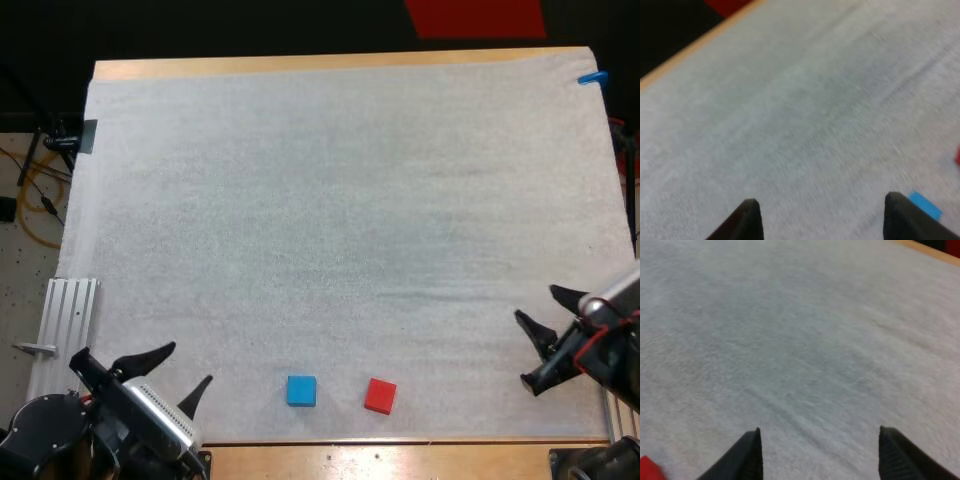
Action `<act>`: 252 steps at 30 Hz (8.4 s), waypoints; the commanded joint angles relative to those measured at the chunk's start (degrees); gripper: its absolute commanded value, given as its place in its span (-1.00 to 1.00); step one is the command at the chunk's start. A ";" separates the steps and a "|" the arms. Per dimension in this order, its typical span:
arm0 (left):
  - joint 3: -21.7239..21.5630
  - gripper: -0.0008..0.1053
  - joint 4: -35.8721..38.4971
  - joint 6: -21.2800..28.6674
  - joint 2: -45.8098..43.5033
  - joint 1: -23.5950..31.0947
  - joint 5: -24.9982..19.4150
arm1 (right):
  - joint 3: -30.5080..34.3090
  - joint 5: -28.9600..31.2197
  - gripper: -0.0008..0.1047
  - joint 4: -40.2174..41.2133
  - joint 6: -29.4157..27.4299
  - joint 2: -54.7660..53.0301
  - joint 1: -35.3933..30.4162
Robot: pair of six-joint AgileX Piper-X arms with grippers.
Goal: Stack red cube on blue cube
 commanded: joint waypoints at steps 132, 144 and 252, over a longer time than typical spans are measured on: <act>-2.51 0.00 10.10 1.57 0.82 -3.72 2.90 | -34.16 6.43 -0.45 -0.81 -7.71 76.61 45.25; -2.51 0.00 10.10 1.62 0.82 -3.72 2.90 | -34.16 7.35 -0.44 -0.81 -7.71 76.72 45.25; 13.23 0.00 -26.10 -7.92 -12.57 22.77 9.82 | 10.30 -2.15 0.11 -14.14 7.69 -16.12 -31.98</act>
